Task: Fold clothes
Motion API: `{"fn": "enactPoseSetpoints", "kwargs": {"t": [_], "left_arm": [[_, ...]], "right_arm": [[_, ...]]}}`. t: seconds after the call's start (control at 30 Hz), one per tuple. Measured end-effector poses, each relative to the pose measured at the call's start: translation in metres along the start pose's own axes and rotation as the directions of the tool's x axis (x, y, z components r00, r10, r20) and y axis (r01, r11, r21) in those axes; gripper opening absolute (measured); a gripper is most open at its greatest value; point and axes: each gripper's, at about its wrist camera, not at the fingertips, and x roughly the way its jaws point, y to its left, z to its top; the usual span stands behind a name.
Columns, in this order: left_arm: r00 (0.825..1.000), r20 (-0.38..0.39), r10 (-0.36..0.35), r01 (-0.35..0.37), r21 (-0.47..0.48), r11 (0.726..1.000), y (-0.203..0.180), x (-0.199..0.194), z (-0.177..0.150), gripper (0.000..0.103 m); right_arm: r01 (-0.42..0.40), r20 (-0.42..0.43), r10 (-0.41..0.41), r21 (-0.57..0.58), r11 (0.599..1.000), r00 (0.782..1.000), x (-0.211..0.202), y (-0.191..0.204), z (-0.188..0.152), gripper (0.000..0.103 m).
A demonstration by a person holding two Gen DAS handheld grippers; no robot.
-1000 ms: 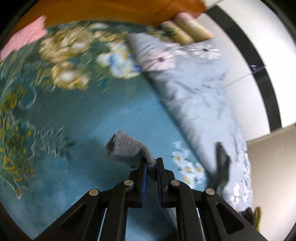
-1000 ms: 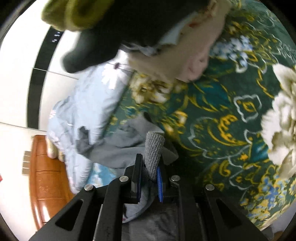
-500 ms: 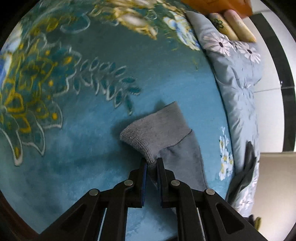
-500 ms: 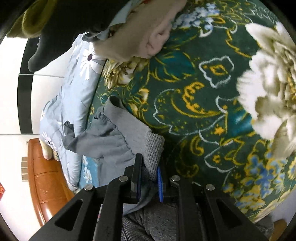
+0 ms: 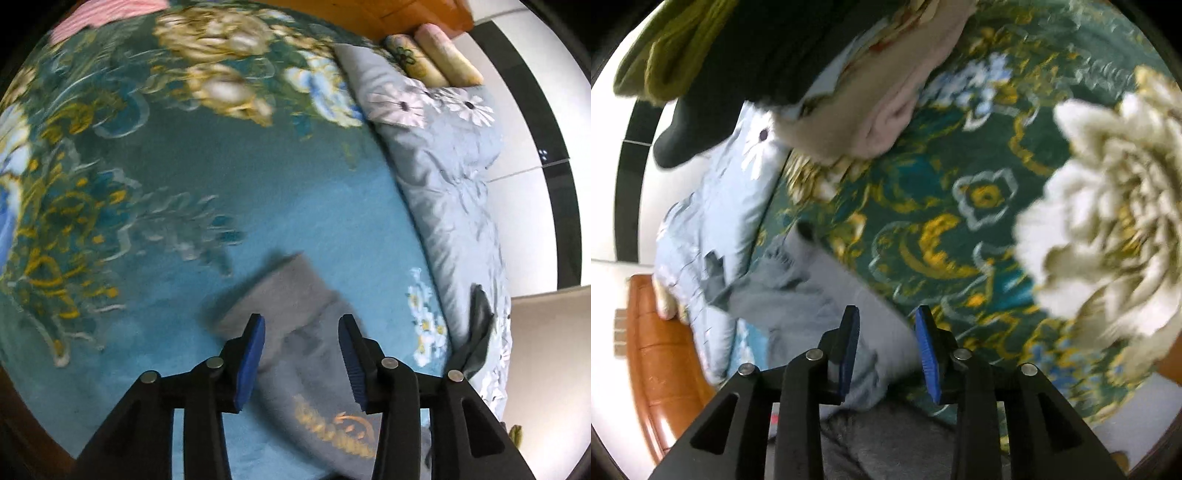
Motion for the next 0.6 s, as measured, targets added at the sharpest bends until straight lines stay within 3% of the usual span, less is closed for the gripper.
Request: {"fn": "enactPoseSetpoints", "kwargs": {"t": [0.23, 0.4, 0.43, 0.6], "left_arm": [[0.989, -0.127, -0.07, 0.091, 0.174, 0.98, -0.119, 0.062, -0.02, 0.048], [0.973, -0.222, -0.063, 0.13, 0.303, 0.944, -0.221, 0.117, -0.042, 0.051], [0.97, -0.237, -0.059, 0.137, 0.326, 0.935, -0.241, 0.127, -0.045, 0.052], [0.964, -0.254, -0.08, 0.171, 0.359, 0.918, -0.336, 0.178, -0.041, 0.06]], "right_arm": [[-0.014, -0.07, 0.001, -0.185, 0.983, 0.998, 0.058, 0.081, 0.008, 0.036], [0.046, -0.093, -0.08, -0.322, 0.946, 0.992, 0.108, 0.134, 0.012, 0.044], [0.063, -0.093, -0.098, -0.332, 0.941, 0.991, 0.116, 0.14, 0.013, 0.049], [0.068, -0.128, -0.126, -0.385, 0.921, 0.984, 0.145, 0.15, 0.014, 0.051]]}}
